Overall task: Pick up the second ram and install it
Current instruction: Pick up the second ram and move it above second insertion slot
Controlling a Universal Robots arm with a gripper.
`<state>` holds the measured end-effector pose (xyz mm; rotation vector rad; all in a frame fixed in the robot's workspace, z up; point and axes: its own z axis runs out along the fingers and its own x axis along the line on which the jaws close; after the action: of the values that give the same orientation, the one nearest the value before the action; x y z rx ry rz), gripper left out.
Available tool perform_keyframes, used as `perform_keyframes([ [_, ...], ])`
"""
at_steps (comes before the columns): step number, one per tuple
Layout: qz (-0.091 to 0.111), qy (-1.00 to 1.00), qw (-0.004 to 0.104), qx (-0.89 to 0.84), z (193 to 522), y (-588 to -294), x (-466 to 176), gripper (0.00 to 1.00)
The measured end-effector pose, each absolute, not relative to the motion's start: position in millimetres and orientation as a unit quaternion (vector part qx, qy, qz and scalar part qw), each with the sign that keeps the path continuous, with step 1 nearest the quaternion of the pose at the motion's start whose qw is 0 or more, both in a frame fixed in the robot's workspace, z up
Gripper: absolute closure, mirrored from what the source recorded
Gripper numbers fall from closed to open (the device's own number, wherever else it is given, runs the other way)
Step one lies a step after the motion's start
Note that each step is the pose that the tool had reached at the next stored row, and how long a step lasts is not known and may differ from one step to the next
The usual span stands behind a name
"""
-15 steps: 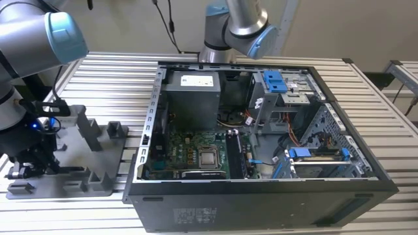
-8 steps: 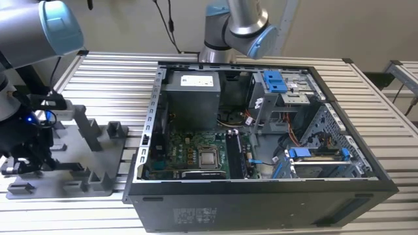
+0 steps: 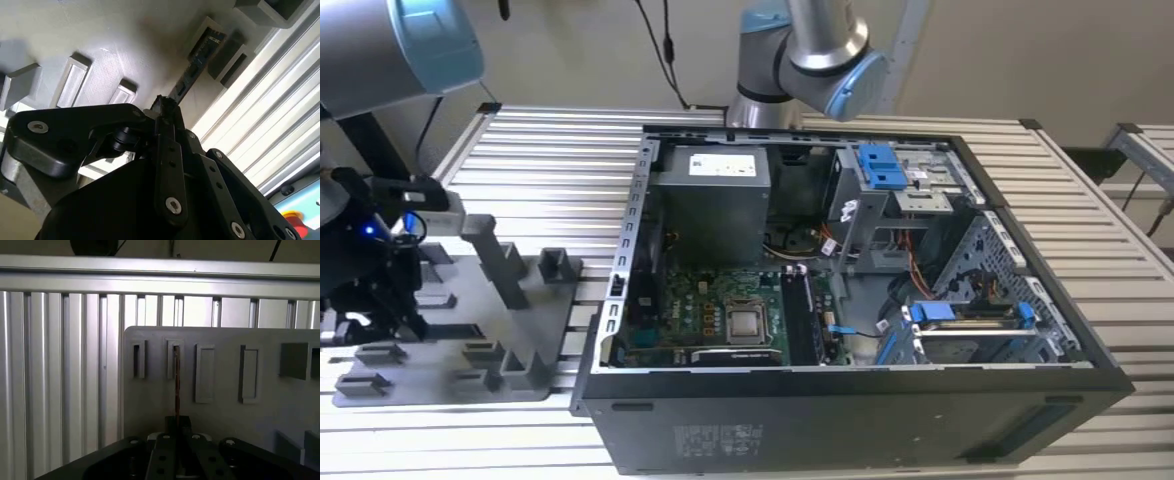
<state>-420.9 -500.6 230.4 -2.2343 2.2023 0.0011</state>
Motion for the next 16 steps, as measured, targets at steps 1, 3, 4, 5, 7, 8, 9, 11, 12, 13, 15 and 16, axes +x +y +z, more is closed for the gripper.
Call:
perform_keyframes([
  [1, 0.000, 0.702, 0.002, -0.712, 232.6, -500.6, -420.9, 0.85],
  [3, 0.000, 0.702, 0.002, -0.712, 236.3, -500.6, -420.9, 0.85],
  [4, 0.000, 0.702, 0.002, -0.712, 238.0, -500.6, -420.9, 0.85],
  [5, 0.000, 0.702, 0.002, -0.712, 239.8, -500.6, -420.9, 0.85],
  [7, 0.000, 0.702, 0.002, -0.712, 243.5, -500.6, -420.9, 0.85],
  [8, 0.000, 0.702, 0.002, -0.712, 245.5, -500.6, -420.9, 0.85],
  [9, 0.000, 0.702, 0.002, -0.712, 247.5, -500.5, -420.9, 0.85],
  [11, 0.000, 0.702, 0.002, -0.712, 251.4, -500.6, -420.9, 0.85],
  [12, 0.000, 0.702, 0.002, -0.712, 253.5, -500.5, -420.9, 0.85],
  [13, 0.000, 0.702, 0.002, -0.712, 255.3, -500.6, -420.9, 0.85],
  [15, 0.000, 0.702, 0.002, -0.712, 259.4, -500.6, -420.9, 0.85],
  [16, 0.000, 0.702, 0.002, -0.712, 261.4, -500.6, -420.9, 0.85],
])
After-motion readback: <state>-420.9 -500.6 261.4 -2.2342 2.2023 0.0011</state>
